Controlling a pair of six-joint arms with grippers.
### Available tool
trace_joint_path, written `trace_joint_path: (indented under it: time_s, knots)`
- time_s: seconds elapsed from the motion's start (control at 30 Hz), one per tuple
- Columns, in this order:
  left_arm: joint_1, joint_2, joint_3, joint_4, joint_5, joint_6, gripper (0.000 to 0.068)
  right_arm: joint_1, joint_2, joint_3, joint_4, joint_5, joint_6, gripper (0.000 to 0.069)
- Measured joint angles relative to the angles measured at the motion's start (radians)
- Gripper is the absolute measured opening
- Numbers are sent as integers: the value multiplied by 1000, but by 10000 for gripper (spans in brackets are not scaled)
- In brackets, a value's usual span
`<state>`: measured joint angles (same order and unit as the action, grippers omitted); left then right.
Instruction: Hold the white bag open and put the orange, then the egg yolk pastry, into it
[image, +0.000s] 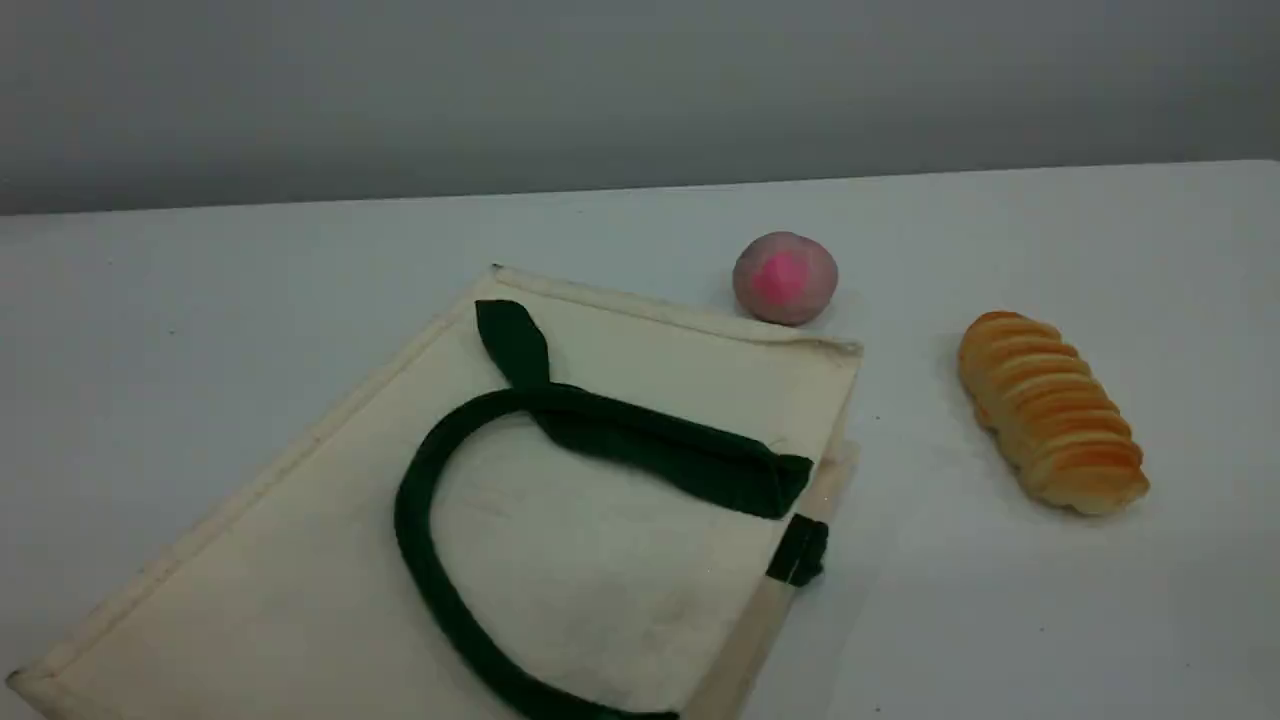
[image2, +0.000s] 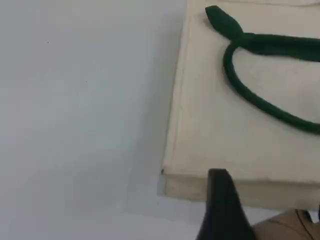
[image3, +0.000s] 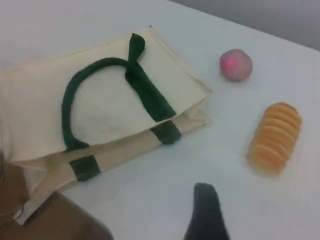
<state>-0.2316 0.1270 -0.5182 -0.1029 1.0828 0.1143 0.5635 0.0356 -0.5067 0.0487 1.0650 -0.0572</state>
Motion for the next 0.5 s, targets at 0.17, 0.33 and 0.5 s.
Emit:
trace_joint_path:
  time_s: [0.17,0.33,0.5]
  knots:
    - [0,0,13,-4,-1,0,401,0,0,0,0,0,0,460]
    - [0,0,12,-4,-1,0,401,-9,0,0,1,0,0,460]
    - [0,0,12,-2,-1,0,401,-111,0,0,1,0,0,460]
